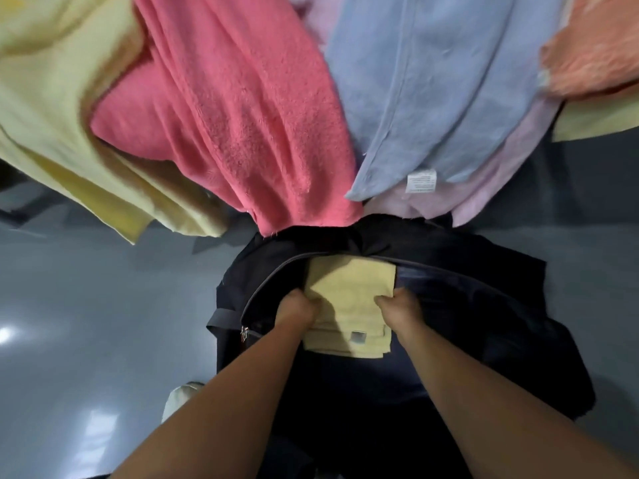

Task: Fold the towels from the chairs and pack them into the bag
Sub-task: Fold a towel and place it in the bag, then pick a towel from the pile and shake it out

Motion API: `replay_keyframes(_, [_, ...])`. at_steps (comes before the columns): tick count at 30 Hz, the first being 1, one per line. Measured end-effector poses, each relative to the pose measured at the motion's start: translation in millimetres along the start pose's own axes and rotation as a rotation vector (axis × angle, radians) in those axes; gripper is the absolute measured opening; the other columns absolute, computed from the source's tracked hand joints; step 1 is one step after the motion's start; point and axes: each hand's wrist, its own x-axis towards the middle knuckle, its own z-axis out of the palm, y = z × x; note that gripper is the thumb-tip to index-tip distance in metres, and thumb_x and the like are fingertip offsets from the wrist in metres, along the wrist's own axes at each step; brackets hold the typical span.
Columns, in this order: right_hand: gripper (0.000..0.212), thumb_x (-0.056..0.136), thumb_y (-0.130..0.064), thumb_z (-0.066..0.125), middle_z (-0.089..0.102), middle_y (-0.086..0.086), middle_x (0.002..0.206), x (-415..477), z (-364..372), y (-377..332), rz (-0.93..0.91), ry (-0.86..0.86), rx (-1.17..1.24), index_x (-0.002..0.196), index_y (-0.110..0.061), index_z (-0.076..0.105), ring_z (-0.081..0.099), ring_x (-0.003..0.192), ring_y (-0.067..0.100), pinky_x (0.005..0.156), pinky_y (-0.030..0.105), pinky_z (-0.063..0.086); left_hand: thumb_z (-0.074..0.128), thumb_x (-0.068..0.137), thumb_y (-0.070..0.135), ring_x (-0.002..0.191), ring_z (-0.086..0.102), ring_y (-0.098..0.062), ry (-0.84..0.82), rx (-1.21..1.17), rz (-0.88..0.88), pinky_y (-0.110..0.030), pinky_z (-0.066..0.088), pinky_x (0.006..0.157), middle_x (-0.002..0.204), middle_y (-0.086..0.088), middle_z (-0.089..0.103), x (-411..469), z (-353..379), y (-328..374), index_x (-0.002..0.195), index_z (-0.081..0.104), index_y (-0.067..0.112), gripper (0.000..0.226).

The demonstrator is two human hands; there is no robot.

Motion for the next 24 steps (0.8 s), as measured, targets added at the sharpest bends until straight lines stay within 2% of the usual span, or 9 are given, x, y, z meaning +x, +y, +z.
replay_keyframes(5, [0.044,0.095,-0.004,0.062,0.059,0.013,0.132,-2.9,3.7,8.6,-0.029,-0.014,-0.032,0.138,-0.008,0.053,0.059,0.095,0.024,0.072,0.03,0.047,0.057,0.099,0.019,0.121,0.059,-0.037,0.085,-0.036,-0.024,-0.03,0.046,0.088,0.129,-0.024,0.062,-1.4,7.2,-18.5,0.126,0.059,-0.006,0.036])
replay_keyframes(9, [0.044,0.094,-0.003,0.063,0.062,0.014,0.124,-24.5,10.3,0.2,-0.041,-0.09,-0.07,0.137,-0.005,0.054,0.06,0.089,0.023,0.062,0.027,0.048,0.047,0.101,0.01,0.129,0.053,-0.039,0.092,0.026,-0.049,-0.032,0.044,0.095,0.138,-0.028,0.055,-21.3,-1.9,-18.3,0.134,0.047,-0.013,0.039])
replay_keyframes(10, [0.036,0.095,-0.006,0.063,0.063,0.014,0.115,-32.6,8.1,-4.7,-0.043,-0.088,-0.095,0.13,-0.005,0.057,0.058,0.083,0.022,0.057,0.025,0.044,0.048,0.101,0.012,0.129,0.053,-0.037,0.074,0.034,-0.047,-0.031,0.044,0.093,0.139,-0.026,0.054,-29.4,-6.5,-14.7,0.136,0.045,-0.011,0.042])
replay_keyframes(12, [0.007,0.094,-0.011,0.061,0.056,0.008,0.082,-50.0,-3.8,-16.0,-0.042,-0.081,-0.187,0.092,-0.007,0.056,0.051,0.066,0.019,0.051,0.026,0.033,0.052,0.1,0.019,0.122,0.058,-0.035,0.049,0.022,-0.015,-0.031,0.045,0.086,0.132,-0.022,0.059,-45.2,-17.5,-6.9,0.134,0.049,-0.007,0.043])
replay_keyframes(13, [0.022,0.093,-0.012,0.06,0.047,0.005,0.071,-56.5,-11.4,-22.5,-0.047,-0.082,-0.196,0.076,-0.009,0.047,0.045,0.06,0.017,0.05,0.027,0.028,0.054,0.098,0.022,0.113,0.061,-0.033,0.049,0.017,0.03,-0.031,0.045,0.081,0.123,-0.02,0.063,-52.9,-24.3,-2.3,0.128,0.054,-0.006,0.04])
replay_keyframes(15, [0.034,0.092,-0.011,0.059,0.037,0.003,0.065,-72.4,-30.4,-38.8,-0.088,-0.106,-0.221,0.068,-0.014,0.035,0.039,0.057,0.017,0.051,0.028,0.024,0.058,0.094,0.022,0.092,0.064,-0.03,0.027,0.016,0.144,-0.031,0.047,0.073,0.1,-0.015,0.068,-70.1,-40.3,9.3,0.11,0.065,-0.005,0.032])
replay_keyframes(19, [0.01,0.09,-0.015,0.064,0.05,0.005,0.071,-118.7,-69.6,-84.1,-0.19,-0.106,-0.244,0.088,-0.007,0.059,0.048,0.062,0.018,0.053,0.025,0.037,0.061,0.086,0.015,0.064,0.065,-0.018,-0.022,0.002,0.339,-0.029,0.056,0.066,0.075,-0.008,0.072,-115.2,-85.8,39.8,0.079,0.072,0.003,0.018])
replay_keyframes(22, [0.019,0.091,-0.017,0.066,0.058,0.007,0.086,-153.9,-94.5,-123.0,-0.302,-0.135,-0.174,0.105,-0.005,0.065,0.057,0.079,0.022,0.069,0.031,0.047,0.06,0.091,0.009,0.065,0.062,-0.024,0.025,-0.081,0.467,-0.031,0.053,0.065,0.076,-0.014,0.07,-156.9,-130.1,72.9,0.074,0.068,0.004,0.02])
replay_keyframes(24, [0.01,0.094,-0.02,0.064,0.06,0.004,0.094,-182.7,-112.9,-152.4,-0.341,-0.191,-0.132,0.101,-0.014,0.061,0.059,0.093,0.023,0.08,0.035,0.047,0.057,0.094,0.005,0.064,0.063,-0.021,0.067,-0.108,0.544,-0.028,0.052,0.062,0.078,-0.014,0.07,-184.5,-163.3,94.7,0.082,0.067,0.001,0.016])
